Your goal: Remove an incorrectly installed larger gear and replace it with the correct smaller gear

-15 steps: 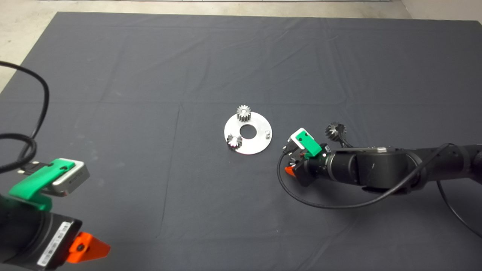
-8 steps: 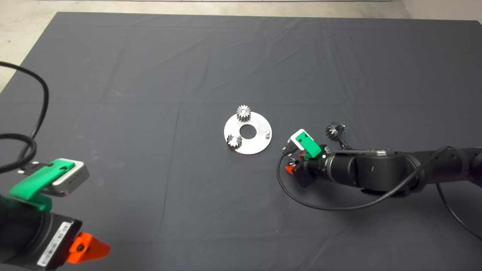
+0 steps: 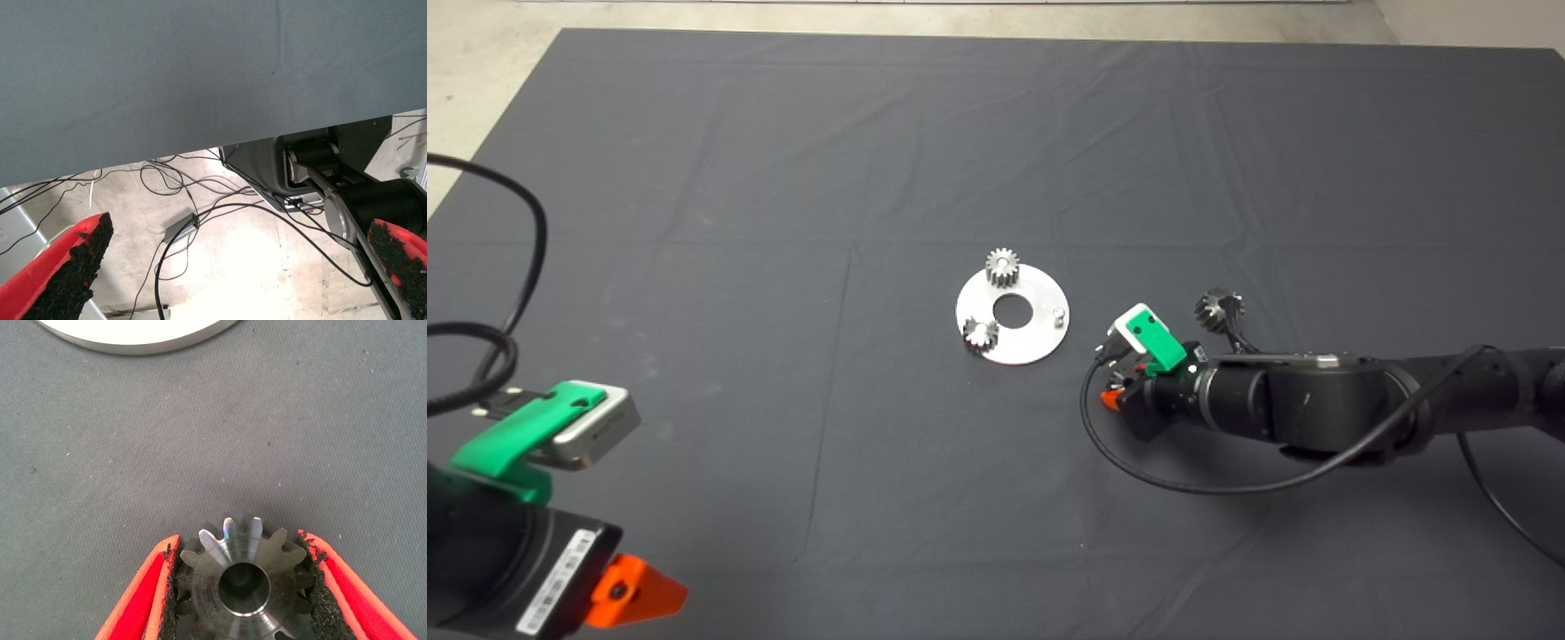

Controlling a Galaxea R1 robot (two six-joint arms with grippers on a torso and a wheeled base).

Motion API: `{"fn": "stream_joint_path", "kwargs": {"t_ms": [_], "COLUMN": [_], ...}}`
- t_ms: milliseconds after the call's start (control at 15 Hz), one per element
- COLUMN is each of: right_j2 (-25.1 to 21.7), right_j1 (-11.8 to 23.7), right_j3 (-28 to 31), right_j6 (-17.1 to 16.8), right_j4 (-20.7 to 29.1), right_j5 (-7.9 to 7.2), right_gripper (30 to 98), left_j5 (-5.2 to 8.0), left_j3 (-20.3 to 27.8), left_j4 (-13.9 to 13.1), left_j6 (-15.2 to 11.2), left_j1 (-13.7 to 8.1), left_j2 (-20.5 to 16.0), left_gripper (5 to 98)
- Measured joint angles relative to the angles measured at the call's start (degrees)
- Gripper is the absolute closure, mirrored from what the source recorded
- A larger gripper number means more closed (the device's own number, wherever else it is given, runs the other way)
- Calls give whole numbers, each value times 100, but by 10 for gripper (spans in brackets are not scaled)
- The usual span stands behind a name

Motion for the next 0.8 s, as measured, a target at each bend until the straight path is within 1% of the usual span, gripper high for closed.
{"fn": "stream_joint_path", "kwargs": {"t_ms": [67,133,200,333,400,467,533,600,800], "right_j2": [-5,-11,-9,-11,-5,8,47,129,471], "right_j1": [23,96,278,850,1215,1477,1639,1691,1629], "right_j3": [95,212,294,307,307,307,301,192,-595], "right_j6": [6,25,52,152,205,242,272,281,296], "right_j4": [1,20,71,293,557,734,828,926,1261], "right_j5": [-49,-63,-55,-66,-60,-52,-47,-36,53], "right_gripper": [863,863,863,863,864,863,864,864,863], "left_j5": [4,1,1,0,1,0,1,0,0], "left_j3": [0,0,0,0,0,0,0,0,0], "left_j4": [0,0,1,0,0,0,0,0,0], "left_j6": [0,0,0,0,0,0,0,0,0], "left_j1": [0,0,0,0,0,0,0,0,0], "left_j2": [-13,-11,-11,-9,-9,-9,-9,-9,-10], "left_gripper": [54,54,54,54,54,54,54,54,54]}}
